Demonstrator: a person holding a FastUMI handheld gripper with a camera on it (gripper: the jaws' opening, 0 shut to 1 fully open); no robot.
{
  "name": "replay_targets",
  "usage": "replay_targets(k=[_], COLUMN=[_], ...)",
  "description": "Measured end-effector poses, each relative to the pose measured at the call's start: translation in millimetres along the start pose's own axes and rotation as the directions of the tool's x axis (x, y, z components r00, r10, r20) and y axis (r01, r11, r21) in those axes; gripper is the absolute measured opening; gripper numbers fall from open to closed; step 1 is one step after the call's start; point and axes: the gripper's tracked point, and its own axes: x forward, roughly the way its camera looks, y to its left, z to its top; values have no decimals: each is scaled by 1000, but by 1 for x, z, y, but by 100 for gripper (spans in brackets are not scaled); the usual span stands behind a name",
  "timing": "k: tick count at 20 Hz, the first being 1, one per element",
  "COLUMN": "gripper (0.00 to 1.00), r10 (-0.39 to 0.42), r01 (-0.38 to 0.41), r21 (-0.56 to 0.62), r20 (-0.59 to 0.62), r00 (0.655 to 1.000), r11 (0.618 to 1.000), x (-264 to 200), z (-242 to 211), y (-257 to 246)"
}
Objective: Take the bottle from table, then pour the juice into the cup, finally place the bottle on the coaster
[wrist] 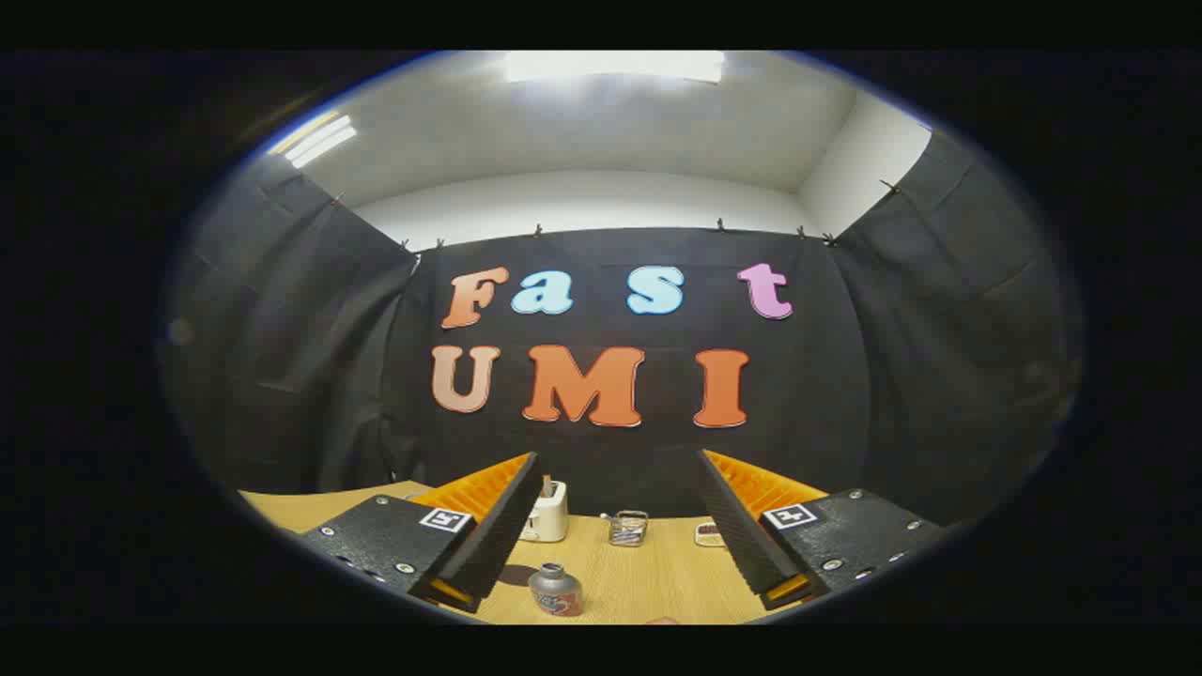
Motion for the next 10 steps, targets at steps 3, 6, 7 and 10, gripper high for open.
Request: replay_targets(k=[3,6,7,10], gripper=[97,97,97,97], r10=[3,10,13,7], r01=[-3,-10,-13,-7], r21=[-3,3,6,8], r20=[1,-3,-4,2], r00=[1000,1000,1000,1000], r11=[1000,1000,1000,1000], x=[0,0,0,1], z=[2,1,2,3], y=[1,1,2,0])
